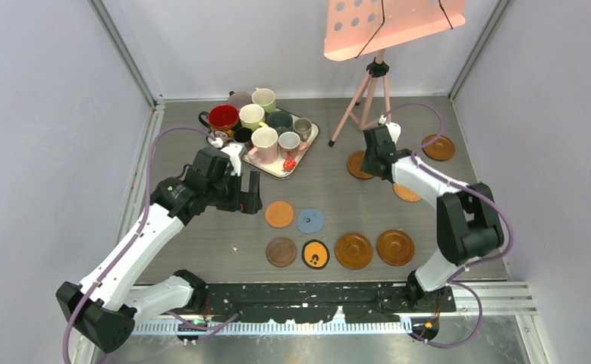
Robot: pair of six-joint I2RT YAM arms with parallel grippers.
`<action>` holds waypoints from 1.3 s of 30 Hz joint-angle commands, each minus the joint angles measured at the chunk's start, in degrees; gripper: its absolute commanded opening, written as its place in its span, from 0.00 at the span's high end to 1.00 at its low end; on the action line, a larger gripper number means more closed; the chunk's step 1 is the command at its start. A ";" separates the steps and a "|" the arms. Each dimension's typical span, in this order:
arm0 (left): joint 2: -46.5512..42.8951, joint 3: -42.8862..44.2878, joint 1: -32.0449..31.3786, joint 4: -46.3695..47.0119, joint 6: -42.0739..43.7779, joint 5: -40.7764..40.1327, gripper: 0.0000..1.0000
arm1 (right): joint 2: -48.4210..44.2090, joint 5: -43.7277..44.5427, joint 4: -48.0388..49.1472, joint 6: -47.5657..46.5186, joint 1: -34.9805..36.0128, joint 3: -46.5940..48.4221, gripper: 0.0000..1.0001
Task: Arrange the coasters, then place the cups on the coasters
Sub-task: Move the coaster to the center of the board.
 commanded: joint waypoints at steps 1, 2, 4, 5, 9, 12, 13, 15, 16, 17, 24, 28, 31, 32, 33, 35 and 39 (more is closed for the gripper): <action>-2.68 -2.10 -0.11 -2.95 3.60 0.49 0.00 | 5.13 -3.69 2.36 2.78 -2.81 5.95 0.76; -3.79 -2.80 -0.11 -2.68 3.73 0.29 0.00 | 7.32 -4.20 2.39 2.94 -3.26 6.65 0.76; -5.75 -4.01 -0.09 -2.32 4.16 -0.64 0.01 | 10.37 -5.58 1.79 3.54 -4.54 8.67 0.76; -6.67 -4.53 -0.10 -2.21 4.26 -1.77 0.00 | 11.26 -6.44 1.70 3.85 -5.35 9.58 0.76; -9.32 -5.78 -0.06 -1.67 4.38 -6.61 0.01 | 14.96 -8.96 2.45 3.03 -7.00 11.75 0.76; -9.15 -5.36 -0.11 -2.41 4.38 -10.13 0.01 | 17.81 -11.13 1.14 1.85 -7.38 14.02 0.76; -8.96 -5.08 -0.11 -2.90 4.50 -10.48 0.01 | 18.19 -11.85 0.33 1.30 -7.40 14.89 0.76; -8.89 -4.93 -0.11 -3.16 4.62 -11.20 0.00 | 18.81 -12.56 -0.62 0.74 -7.45 15.36 0.76; -8.93 -4.93 -0.04 -3.15 4.64 -11.57 0.01 | 18.63 -12.96 -0.78 0.52 -7.42 15.23 0.76; -8.99 -4.87 -0.03 -3.18 4.62 -11.90 0.01 | 18.43 -13.14 -0.98 0.31 -7.41 14.73 0.76; -9.40 -4.83 -0.11 -3.04 4.76 -15.11 0.00 | 15.69 -15.64 -3.15 -1.17 -7.09 10.13 0.76; -9.19 -4.40 -0.04 -3.66 4.58 -16.31 0.00 | 14.09 -19.43 -5.21 -2.12 -5.82 9.00 0.76; -9.34 -4.50 -0.10 -3.69 4.56 -17.42 0.01 | 13.86 -19.20 -9.98 -2.42 -4.77 9.18 0.76; -9.31 -4.47 -0.11 -3.71 4.62 -17.28 0.00 | 13.62 -18.99 -11.00 -2.49 -4.31 8.56 0.77; -9.31 -4.44 -0.06 -3.63 4.64 -17.15 0.00 | 12.83 -18.98 -11.24 -2.50 -4.14 7.96 0.77; -9.50 -4.39 -0.06 -3.71 4.62 -17.87 0.01 | 11.03 -19.36 -11.28 -2.40 -3.53 5.59 0.78; -10.13 -4.39 -0.11 -3.64 4.57 -19.01 0.01 | 6.91 -19.70 -11.53 -2.24 -2.19 0.69 0.78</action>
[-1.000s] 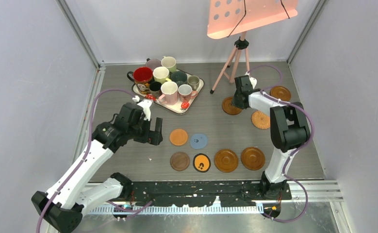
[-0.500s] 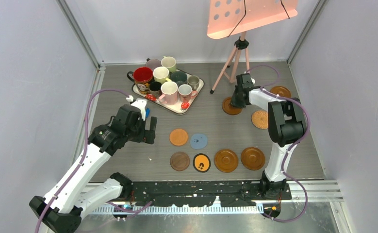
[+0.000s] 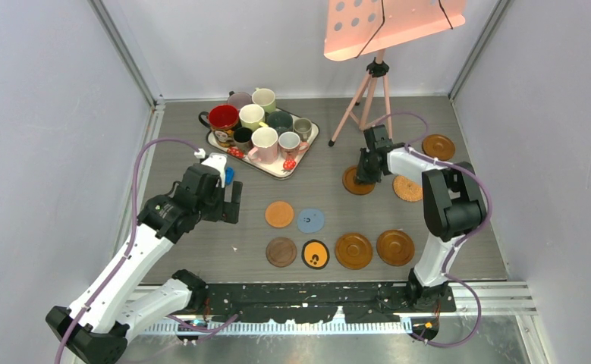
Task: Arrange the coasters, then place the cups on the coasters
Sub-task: Move the coaster to the center of the board.
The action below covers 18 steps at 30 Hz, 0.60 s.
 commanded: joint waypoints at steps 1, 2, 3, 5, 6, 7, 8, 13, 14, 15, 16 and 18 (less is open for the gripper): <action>-1.51 1.18 -0.06 0.05 0.70 -2.32 0.01 | -5.36 -1.31 -5.64 -0.52 1.75 -5.68 0.78; -1.73 1.20 -0.04 0.15 0.69 -2.30 0.00 | -5.83 -1.43 -5.88 -0.28 2.24 -6.21 0.78; -1.88 1.10 -0.10 0.19 0.69 -2.24 0.00 | -6.55 -1.45 -6.51 -0.10 2.45 -7.22 0.78; -1.99 0.92 -0.11 0.50 0.69 -2.07 0.01 | -7.88 -1.18 -6.97 1.01 2.84 -9.04 0.78; -1.82 0.90 -0.11 0.39 0.69 -2.02 0.01 | -8.36 -1.57 -6.64 1.71 3.17 -10.81 0.78; -1.64 0.93 -0.11 0.27 0.62 -1.90 0.01 | -9.29 -1.78 -5.64 2.00 3.44 -11.68 0.78; -1.48 0.98 -0.11 0.26 0.60 -1.78 0.01 | -9.59 -2.23 -5.18 2.33 4.02 -12.90 0.78; -1.34 0.82 -0.10 0.15 0.53 -1.49 0.01 | -10.64 -2.78 -3.81 3.29 6.94 -14.14 0.78; -1.31 0.85 -0.11 0.15 0.51 -1.49 0.01 | -10.75 -2.74 -3.49 3.77 7.64 -14.44 0.78; -1.36 0.78 -0.10 0.12 0.51 -1.54 0.01 | -10.99 -2.84 -3.27 4.04 8.30 -14.68 0.78; -1.39 0.81 -0.11 0.11 0.51 -1.64 0.01 | -11.06 -2.90 -2.93 4.42 8.56 -15.07 0.78; -1.28 0.69 -0.10 0.10 0.51 -1.75 0.01 | -11.16 -2.44 -2.90 4.91 9.03 -15.55 0.78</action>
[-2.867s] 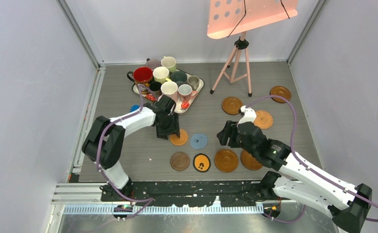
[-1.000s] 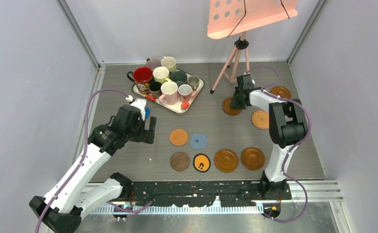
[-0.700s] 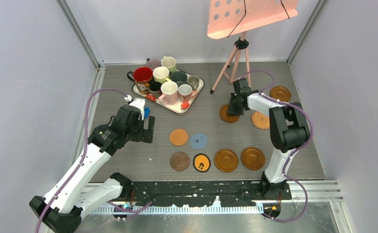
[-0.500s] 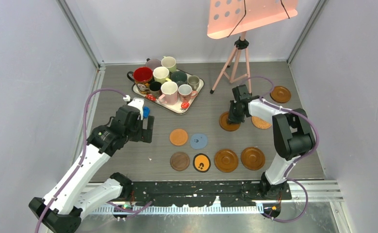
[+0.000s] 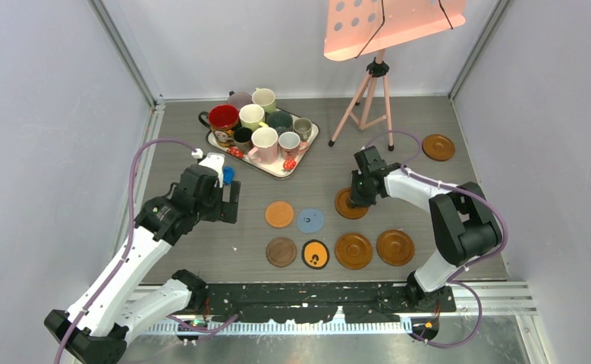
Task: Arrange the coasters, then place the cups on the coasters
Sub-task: Move the coaster to the center of the board.
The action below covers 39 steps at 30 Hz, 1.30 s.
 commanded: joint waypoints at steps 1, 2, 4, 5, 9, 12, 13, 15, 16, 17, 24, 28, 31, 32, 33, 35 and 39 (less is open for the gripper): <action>-0.08 0.72 -0.06 0.16 0.51 -0.82 0.01 | -0.60 0.48 -1.84 2.15 1.76 -2.67 0.79; 0.02 0.73 -0.10 0.11 0.46 -0.85 0.01 | -1.36 1.36 -2.02 2.29 1.73 -3.11 0.79; 0.32 0.76 -0.11 0.05 0.43 -0.93 0.01 | -2.54 4.57 -2.71 2.68 1.73 -3.59 0.79; 0.45 0.82 -0.11 -0.03 0.42 -0.94 0.01 | -2.90 5.50 -2.90 3.09 1.70 -3.72 0.79; 0.63 0.94 -0.06 0.01 0.42 -0.86 0.01 | -4.78 4.17 -2.74 4.54 1.92 -5.57 0.79; 0.58 0.98 -0.06 -0.08 0.42 -0.78 0.02 | -6.02 3.77 -2.44 4.94 2.22 -6.99 0.79; 0.43 0.90 -0.06 -0.01 0.42 -0.73 0.02 | -6.31 3.71 -2.11 5.02 2.22 -7.66 0.79; 0.31 0.88 -0.06 0.06 0.42 -0.56 0.02 | -7.01 3.47 -1.48 5.32 2.21 -7.97 0.79; 0.23 0.90 -0.10 0.06 0.42 -0.51 0.02 | -7.31 3.47 -1.50 5.46 2.28 -8.02 0.79; 0.20 0.90 -0.08 0.05 0.42 -0.51 0.01 | -7.43 3.42 -1.47 5.67 2.34 -8.05 0.79; -0.11 0.81 -0.10 0.04 0.25 -0.19 0.01 | -9.21 0.40 0.08 3.76 2.61 -6.14 0.77; -0.14 0.78 -0.11 -0.07 0.16 0.02 0.01 | -10.95 2.25 -1.55 -0.02 1.80 -1.01 0.71; -0.31 0.73 -0.11 0.00 0.16 0.19 0.01 | -12.30 6.74 -3.88 -1.80 -0.01 4.67 0.64; -0.42 0.68 -0.11 -0.03 0.16 0.13 0.01 | -12.48 7.52 -4.37 -2.51 -1.02 5.69 0.60; -0.51 0.72 -0.11 -0.05 0.16 0.11 0.01 | -12.66 9.07 -5.33 -2.81 -1.51 7.28 0.59; -0.76 0.73 -0.11 -0.06 0.16 0.11 0.01 | -12.58 11.02 -6.46 -3.53 -3.31 8.84 0.54; -1.40 0.64 -0.07 -0.07 0.16 0.28 0.01 | -12.25 14.66 -7.16 -4.82 -8.13 8.88 0.44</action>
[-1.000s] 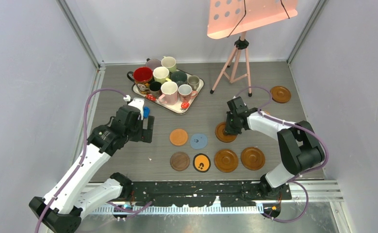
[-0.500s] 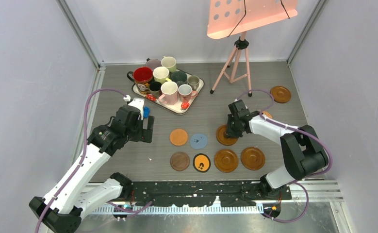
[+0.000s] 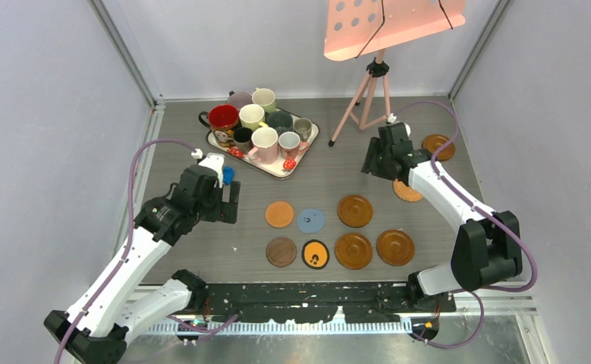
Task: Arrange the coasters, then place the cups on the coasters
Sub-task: Move the coaster to the center of the board.
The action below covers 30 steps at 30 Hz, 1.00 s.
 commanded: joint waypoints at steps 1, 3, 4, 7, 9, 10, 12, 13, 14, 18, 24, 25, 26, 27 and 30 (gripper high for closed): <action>-1.58 0.56 -0.10 0.24 0.20 0.22 0.01 | -0.71 6.56 -2.78 -2.76 -4.39 0.50 0.43; -1.80 0.55 -0.19 0.29 0.13 0.22 0.01 | -0.25 7.72 -2.69 -3.16 -6.87 -0.02 0.39; -1.95 0.49 -0.19 0.19 0.07 0.22 0.02 | -0.06 8.28 -2.48 -3.42 -8.39 -0.20 0.38; -2.15 0.33 -0.20 0.15 -0.18 0.22 0.02 | 1.18 8.08 -1.03 -3.91 -11.31 -1.05 0.36; -2.19 0.48 -0.22 -0.13 -0.55 0.49 0.02 | 2.65 6.88 -0.29 -4.12 -13.28 -1.11 0.35; -2.18 0.66 -0.24 -0.53 -0.61 0.70 0.02 | 3.24 6.52 -0.10 -4.14 -14.28 -1.09 0.35; -2.36 0.65 -0.20 -1.29 -0.67 1.02 0.02 | 5.11 5.46 0.70 -4.05 -15.44 -0.89 0.35; -2.68 0.38 -0.21 -1.64 -0.67 0.89 0.02 | 6.26 4.92 1.11 -4.01 -15.74 -0.77 0.35; -3.07 -0.01 -0.26 -1.72 -0.68 0.51 0.02 | 6.85 4.70 1.44 -3.87 -16.26 -0.70 0.35; -5.16 -1.15 -0.28 -1.07 -0.52 0.22 0.02 | 11.36 4.10 2.74 -3.30 -16.57 0.30 0.35; -5.84 -1.47 -0.26 -0.48 -0.24 -0.75 0.02 | 15.76 4.14 4.23 -2.58 -16.57 2.29 0.36; -5.82 -1.47 -0.25 -0.42 -0.24 -0.68 0.02 | 16.08 4.22 4.32 -2.46 -16.57 2.45 0.36; -5.83 -1.47 -0.28 -0.47 -0.24 -0.62 0.02 | 16.91 4.37 4.45 -2.42 -16.57 2.86 0.36; -5.84 -1.47 -0.28 -0.44 -0.24 -0.58 0.02 | 17.31 4.51 4.47 -2.13 -16.57 3.00 0.36; -6.07 -1.48 -0.28 -0.34 -0.17 -0.74 0.02 | 18.83 4.21 6.53 -1.34 -16.52 2.17 0.36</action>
